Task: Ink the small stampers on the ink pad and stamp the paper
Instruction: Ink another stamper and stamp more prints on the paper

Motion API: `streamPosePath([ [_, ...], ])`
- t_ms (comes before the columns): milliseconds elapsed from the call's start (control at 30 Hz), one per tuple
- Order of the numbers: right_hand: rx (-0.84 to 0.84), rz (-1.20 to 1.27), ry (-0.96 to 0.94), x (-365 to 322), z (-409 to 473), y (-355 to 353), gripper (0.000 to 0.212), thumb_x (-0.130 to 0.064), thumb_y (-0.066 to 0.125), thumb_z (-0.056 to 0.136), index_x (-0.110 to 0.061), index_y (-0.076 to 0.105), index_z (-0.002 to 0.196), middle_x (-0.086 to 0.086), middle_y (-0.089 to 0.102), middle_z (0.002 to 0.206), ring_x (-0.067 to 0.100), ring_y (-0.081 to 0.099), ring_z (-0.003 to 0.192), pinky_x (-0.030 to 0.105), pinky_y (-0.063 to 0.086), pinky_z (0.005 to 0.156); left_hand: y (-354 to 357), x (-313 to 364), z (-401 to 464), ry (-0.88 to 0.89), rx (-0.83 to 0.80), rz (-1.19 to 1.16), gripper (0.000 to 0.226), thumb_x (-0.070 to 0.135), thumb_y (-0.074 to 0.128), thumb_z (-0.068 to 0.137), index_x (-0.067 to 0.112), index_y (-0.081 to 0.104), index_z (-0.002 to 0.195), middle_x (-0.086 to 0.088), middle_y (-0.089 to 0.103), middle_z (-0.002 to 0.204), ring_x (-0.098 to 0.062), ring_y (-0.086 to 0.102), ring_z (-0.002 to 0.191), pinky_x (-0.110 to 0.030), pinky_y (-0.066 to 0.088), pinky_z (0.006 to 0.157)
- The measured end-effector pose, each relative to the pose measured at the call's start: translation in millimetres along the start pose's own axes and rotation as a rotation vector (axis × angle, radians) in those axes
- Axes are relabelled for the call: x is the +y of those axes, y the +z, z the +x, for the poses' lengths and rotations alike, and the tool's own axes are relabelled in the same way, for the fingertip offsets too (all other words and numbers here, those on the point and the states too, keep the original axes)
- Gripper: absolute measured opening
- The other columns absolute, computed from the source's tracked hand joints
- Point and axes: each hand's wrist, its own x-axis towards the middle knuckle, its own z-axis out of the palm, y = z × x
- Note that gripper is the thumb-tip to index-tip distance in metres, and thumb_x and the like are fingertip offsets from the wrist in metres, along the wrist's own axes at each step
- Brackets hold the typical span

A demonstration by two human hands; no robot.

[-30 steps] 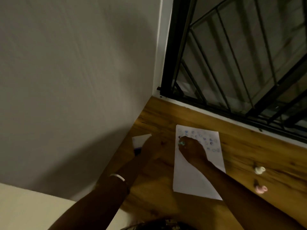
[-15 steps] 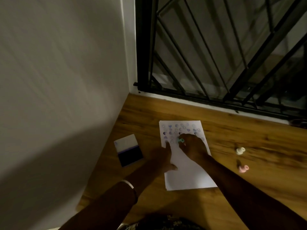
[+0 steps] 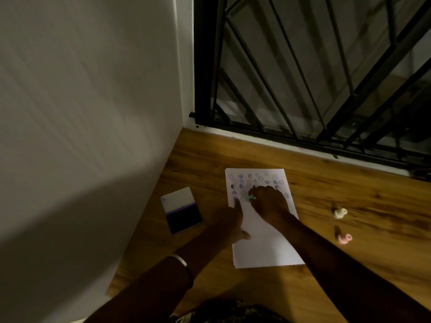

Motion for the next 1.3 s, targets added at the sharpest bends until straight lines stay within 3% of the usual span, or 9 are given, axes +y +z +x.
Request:
streamPosePath([
  [233, -0.09, -0.05, -0.002, -1.0, 9.6, 1.9, 0.032, -0.027, 0.052, 0.096, -0.019, 0.056, 0.127, 0.008, 0.059, 0.128, 0.027, 0.052, 0.121, 0.038, 0.045, 0.101, 5.0, -0.7, 1.6, -0.01, 0.026, 0.007, 0.116, 0.055, 0.069, 0.078, 0.014, -0.009, 0.153, -0.019, 0.051, 0.135, -0.035, 0.052, 0.122, -0.047, 0.044, 0.101],
  [500, -0.091, -0.002, 0.03, -2.4, 12.8, 4.3, 0.028, -0.025, 0.061, 0.091, -0.018, 0.062, 0.118, 0.009, 0.065, 0.12, 0.028, 0.06, 0.111, 0.039, 0.051, 0.095, 6.5, -2.6, 1.7, 0.017, 0.036, 0.012, 0.113, 0.055, 0.068, 0.079, 0.012, -0.006, 0.153, -0.019, 0.053, 0.132, -0.034, 0.055, 0.118, -0.046, 0.045, 0.099],
  [700, -0.041, -0.185, -0.014, -5.4, 6.8, -0.6, 0.026, -0.03, 0.055, 0.093, -0.024, 0.06, 0.117, 0.005, 0.065, 0.12, 0.027, 0.058, 0.11, 0.041, 0.048, 0.096, -0.4, -1.3, -7.4, 0.035, 0.047, -0.075, 0.113, 0.052, 0.069, 0.08, 0.013, -0.008, 0.153, -0.017, 0.05, 0.137, -0.033, 0.052, 0.123, -0.044, 0.045, 0.101],
  [867, 0.122, -0.107, -0.022, -2.9, -10.0, -9.5, 0.028, -0.034, 0.053, 0.093, -0.027, 0.062, 0.118, 0.002, 0.068, 0.119, 0.023, 0.06, 0.105, 0.038, 0.046, 0.094, -2.2, -0.7, -8.5, 0.019, 0.03, -0.158, 0.103, 0.046, 0.064, 0.087, 0.016, -0.009, 0.154, -0.015, 0.048, 0.14, -0.032, 0.05, 0.125, -0.044, 0.045, 0.104],
  [1000, 0.151, -0.02, -0.028, -0.1, -27.5, -14.4, 0.028, -0.035, 0.055, 0.092, -0.025, 0.064, 0.117, 0.002, 0.07, 0.116, 0.023, 0.064, 0.101, 0.037, 0.05, 0.091, -5.7, -2.1, -4.4, -0.121, 0.2, -0.538, 0.057, 0.035, 0.045, 0.1, 0.018, 0.026, 0.15, -0.01, 0.05, 0.139, -0.027, 0.054, 0.123, -0.037, 0.05, 0.097],
  [1100, 0.192, 0.045, -0.027, -2.6, -40.3, -14.0, 0.025, -0.034, 0.059, 0.089, -0.023, 0.067, 0.111, 0.001, 0.073, 0.11, 0.021, 0.068, 0.096, 0.038, 0.054, 0.086, -16.9, 1.5, 1.9, -0.363, 0.165, -1.131, 0.04, 0.042, 0.043, 0.099, 0.012, 0.054, 0.124, -0.009, 0.065, 0.102, -0.021, 0.063, 0.086, -0.029, 0.05, 0.071],
  [1167, 0.219, 0.088, -0.041, -5.8, -45.9, -13.3, 0.025, -0.033, 0.062, 0.087, -0.021, 0.069, 0.107, 0.001, 0.074, 0.105, 0.02, 0.069, 0.092, 0.036, 0.056, 0.083, -26.7, 7.2, 2.7, -0.456, 0.061, -1.565, 0.039, 0.048, 0.05, 0.095, 0.011, 0.059, 0.104, -0.008, 0.063, 0.086, -0.018, 0.06, 0.072, -0.028, 0.049, 0.064],
  [1233, 0.241, 0.119, -0.072, -9.1, -50.9, -13.8, 0.022, -0.031, 0.063, 0.085, -0.021, 0.07, 0.103, 0.001, 0.075, 0.101, 0.02, 0.07, 0.089, 0.036, 0.057, 0.08, -30.7, 12.7, 7.2, -0.434, 0.025, -1.779, 0.044, 0.052, 0.053, 0.092, 0.012, 0.057, 0.111, -0.011, 0.063, 0.102, -0.022, 0.062, 0.084, -0.033, 0.053, 0.07],
  [1300, 0.255, 0.136, -0.104, -11.6, -55.5, -14.3, 0.024, -0.03, 0.061, 0.086, -0.021, 0.069, 0.107, 0.002, 0.074, 0.106, 0.02, 0.069, 0.094, 0.036, 0.056, 0.083, -31.6, 20.3, 10.9, -0.37, -0.021, -1.85, 0.052, 0.057, 0.049, 0.091, 0.015, 0.055, 0.122, -0.011, 0.062, 0.118, -0.025, 0.061, 0.098, -0.038, 0.053, 0.078],
])
